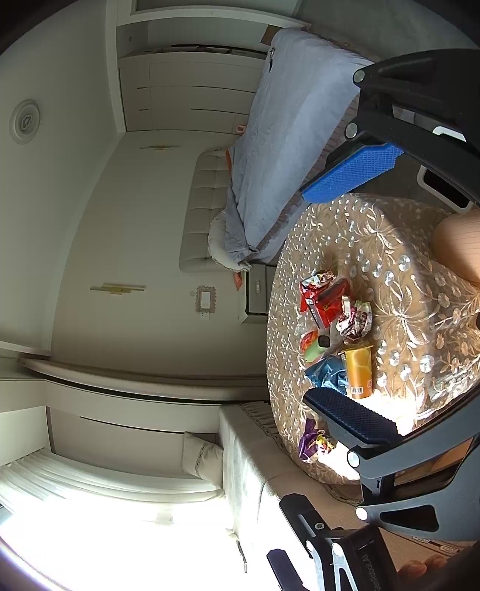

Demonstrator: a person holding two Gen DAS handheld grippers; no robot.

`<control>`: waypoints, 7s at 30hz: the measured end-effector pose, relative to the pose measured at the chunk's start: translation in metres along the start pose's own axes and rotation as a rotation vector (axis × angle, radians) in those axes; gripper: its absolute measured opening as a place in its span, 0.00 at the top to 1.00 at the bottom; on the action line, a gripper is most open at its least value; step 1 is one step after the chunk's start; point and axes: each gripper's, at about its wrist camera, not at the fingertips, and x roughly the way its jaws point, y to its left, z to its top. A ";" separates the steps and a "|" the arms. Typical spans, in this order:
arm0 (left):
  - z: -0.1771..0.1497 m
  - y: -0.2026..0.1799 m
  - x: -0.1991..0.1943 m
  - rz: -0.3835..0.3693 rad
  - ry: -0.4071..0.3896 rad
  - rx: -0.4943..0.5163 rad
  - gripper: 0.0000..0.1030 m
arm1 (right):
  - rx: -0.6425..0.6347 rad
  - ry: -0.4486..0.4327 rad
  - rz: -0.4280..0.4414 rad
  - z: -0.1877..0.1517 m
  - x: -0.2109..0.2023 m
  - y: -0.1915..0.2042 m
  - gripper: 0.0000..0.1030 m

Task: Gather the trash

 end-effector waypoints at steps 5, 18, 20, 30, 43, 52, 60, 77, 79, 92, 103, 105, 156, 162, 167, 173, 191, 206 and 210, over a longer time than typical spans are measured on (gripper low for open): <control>-0.001 -0.001 0.003 0.001 0.011 0.007 0.05 | -0.001 0.009 0.003 -0.002 0.002 0.001 0.03; -0.002 0.001 0.006 0.010 0.024 0.010 0.05 | -0.002 0.024 0.010 -0.004 0.006 0.003 0.03; -0.002 0.001 0.006 0.010 0.025 0.010 0.05 | -0.002 0.023 0.010 -0.004 0.006 0.003 0.03; -0.002 0.001 0.006 0.009 0.026 0.011 0.05 | 0.001 0.022 0.009 -0.005 0.007 0.002 0.03; -0.003 0.000 0.011 0.013 0.049 0.022 0.05 | -0.004 0.033 0.011 -0.006 0.011 0.003 0.03; -0.013 0.004 0.036 0.042 0.111 0.028 0.05 | 0.001 0.086 0.036 -0.012 0.038 0.003 0.03; -0.039 0.001 0.075 0.048 0.207 0.072 0.05 | 0.016 0.178 0.064 -0.030 0.075 -0.004 0.03; -0.084 -0.024 0.202 -0.210 0.357 0.299 0.05 | 0.008 0.490 0.205 -0.078 0.217 -0.006 0.03; -0.085 -0.021 0.222 -0.220 0.395 0.296 0.06 | -0.016 0.518 0.189 -0.083 0.235 -0.001 0.03; -0.105 -0.057 0.277 -0.279 0.519 0.447 0.40 | -0.053 0.598 0.289 -0.105 0.285 0.012 0.55; -0.110 -0.069 0.243 -0.278 0.500 0.359 0.60 | 0.015 0.536 0.297 -0.104 0.256 -0.025 0.60; -0.114 -0.068 0.240 -0.266 0.507 0.357 0.61 | 0.009 0.532 0.292 -0.103 0.254 -0.029 0.60; -0.317 -0.455 0.297 -0.994 1.171 0.885 0.05 | -0.078 0.991 0.008 -0.352 0.172 -0.349 0.04; -0.316 -0.464 0.298 -1.006 1.130 0.878 0.05 | -0.063 0.988 0.022 -0.349 0.171 -0.356 0.04; -0.302 -0.456 0.290 -1.001 1.097 0.852 0.05 | -0.045 0.955 0.005 -0.333 0.168 -0.357 0.04; -0.261 -0.436 0.262 -1.019 0.989 0.811 0.05 | -0.068 0.872 0.008 -0.299 0.161 -0.347 0.04; -0.142 -0.339 0.213 -0.883 0.630 0.638 0.05 | -0.116 0.573 0.064 -0.165 0.131 -0.284 0.04; -0.073 -0.220 0.215 -0.508 0.446 0.393 0.05 | -0.119 0.369 0.169 -0.096 0.162 -0.190 0.04; -0.064 -0.178 0.222 -0.399 0.419 0.311 0.05 | -0.085 0.330 0.187 -0.087 0.179 -0.161 0.04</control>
